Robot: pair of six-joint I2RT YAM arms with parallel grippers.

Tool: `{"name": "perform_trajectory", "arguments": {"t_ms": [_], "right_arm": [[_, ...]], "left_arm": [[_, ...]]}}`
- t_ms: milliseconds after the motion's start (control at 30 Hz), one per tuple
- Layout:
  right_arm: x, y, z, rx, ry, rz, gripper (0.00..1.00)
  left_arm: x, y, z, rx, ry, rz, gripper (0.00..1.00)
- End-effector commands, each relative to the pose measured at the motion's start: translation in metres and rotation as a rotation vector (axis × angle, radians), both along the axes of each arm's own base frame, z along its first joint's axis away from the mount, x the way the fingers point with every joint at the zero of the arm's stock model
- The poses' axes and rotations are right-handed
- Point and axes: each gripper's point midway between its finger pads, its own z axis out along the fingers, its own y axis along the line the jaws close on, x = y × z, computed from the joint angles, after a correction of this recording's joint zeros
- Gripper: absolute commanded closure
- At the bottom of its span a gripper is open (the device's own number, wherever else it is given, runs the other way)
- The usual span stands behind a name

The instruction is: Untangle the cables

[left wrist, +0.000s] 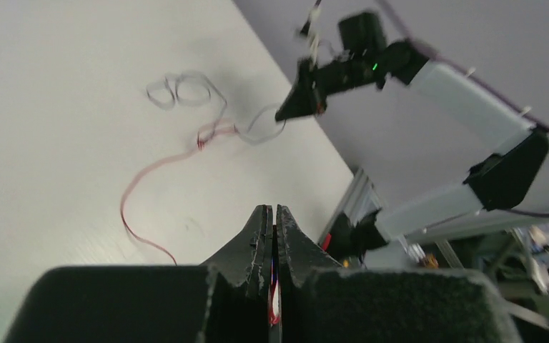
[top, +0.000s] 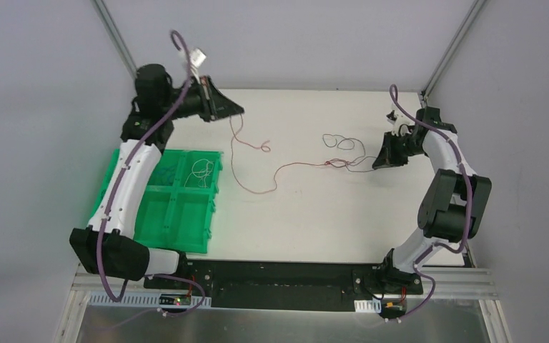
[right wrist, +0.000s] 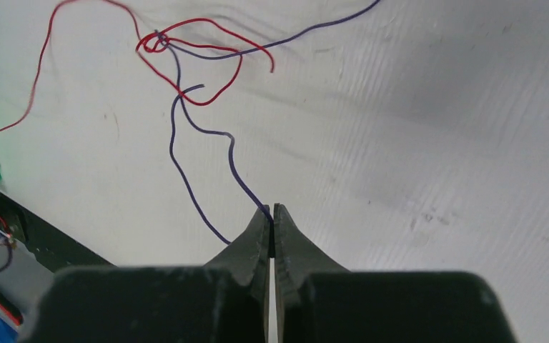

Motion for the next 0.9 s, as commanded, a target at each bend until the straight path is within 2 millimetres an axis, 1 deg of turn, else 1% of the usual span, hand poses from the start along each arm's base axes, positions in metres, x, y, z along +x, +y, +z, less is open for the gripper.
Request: {"name": "perform_trajectory", "arguments": {"t_ms": [0,33,67,100,133,167,200,233,300,333,400,433,467,500,567,600,633,767,833,867], "right_arm": [[-0.060,0.000,0.001,-0.051,0.038,0.190,0.96],[-0.071,-0.003,-0.002,-0.070,0.057,0.236,0.87],[-0.080,-0.005,-0.003,-0.079,0.065,0.276,0.74],[-0.087,-0.005,-0.001,-0.080,0.062,0.304,0.58],[-0.089,-0.004,0.002,-0.078,0.048,0.320,0.47],[-0.088,-0.001,0.008,-0.066,0.022,0.323,0.40],[-0.085,0.004,0.016,-0.042,-0.009,0.319,0.36],[-0.081,0.012,0.025,-0.010,-0.039,0.314,0.35],[-0.069,0.030,0.037,0.029,-0.084,0.299,0.34],[-0.062,0.040,0.038,0.035,-0.099,0.303,0.34],[-0.048,0.059,0.033,0.016,-0.113,0.310,0.35],[-0.043,0.067,0.028,0.009,-0.107,0.317,0.38],[-0.038,0.074,0.019,0.000,-0.090,0.327,0.40],[-0.033,0.085,0.013,-0.014,-0.084,0.351,0.43],[-0.024,0.096,-0.001,-0.034,-0.063,0.371,0.48],[-0.017,0.099,-0.008,-0.050,-0.064,0.372,0.49],[-0.013,0.104,-0.015,-0.061,-0.058,0.377,0.50],[0.003,0.115,-0.039,-0.120,-0.047,0.399,0.51],[0.005,0.116,-0.052,-0.146,-0.019,0.405,0.52],[0.005,0.117,-0.057,-0.155,-0.002,0.404,0.55]], "left_arm": [[-0.033,-0.040,-0.084,0.150,0.065,-0.173,1.00],[-0.036,-0.042,-0.104,0.188,0.084,-0.200,1.00],[-0.039,-0.045,-0.123,0.237,0.083,-0.232,1.00],[-0.041,-0.045,-0.142,0.309,0.064,-0.265,0.91],[-0.049,-0.043,-0.162,0.400,0.057,-0.308,0.74],[-0.050,-0.042,-0.174,0.477,0.005,-0.342,0.53],[-0.049,-0.040,-0.184,0.530,-0.033,-0.362,0.43],[-0.047,-0.039,-0.189,0.560,-0.073,-0.380,0.39],[-0.045,-0.040,-0.196,0.572,-0.093,-0.409,0.31],[-0.044,-0.042,-0.199,0.574,-0.099,-0.424,0.28],[-0.040,-0.045,-0.205,0.586,-0.110,-0.445,0.26],[-0.037,-0.047,-0.207,0.590,-0.113,-0.451,0.24],[-0.035,-0.049,-0.206,0.588,-0.118,-0.450,0.21],[-0.031,-0.051,-0.204,0.585,-0.126,-0.441,0.17],[-0.023,-0.052,-0.196,0.583,-0.148,-0.406,0.09],[-0.018,-0.051,-0.191,0.587,-0.164,-0.377,0.03],[-0.013,-0.051,-0.186,0.588,-0.188,-0.350,0.01],[0.005,-0.043,-0.165,0.589,-0.280,-0.186,0.01],[0.016,-0.037,-0.154,0.560,-0.308,-0.066,0.01],[0.017,-0.035,-0.149,0.554,-0.315,-0.037,0.01]]}}
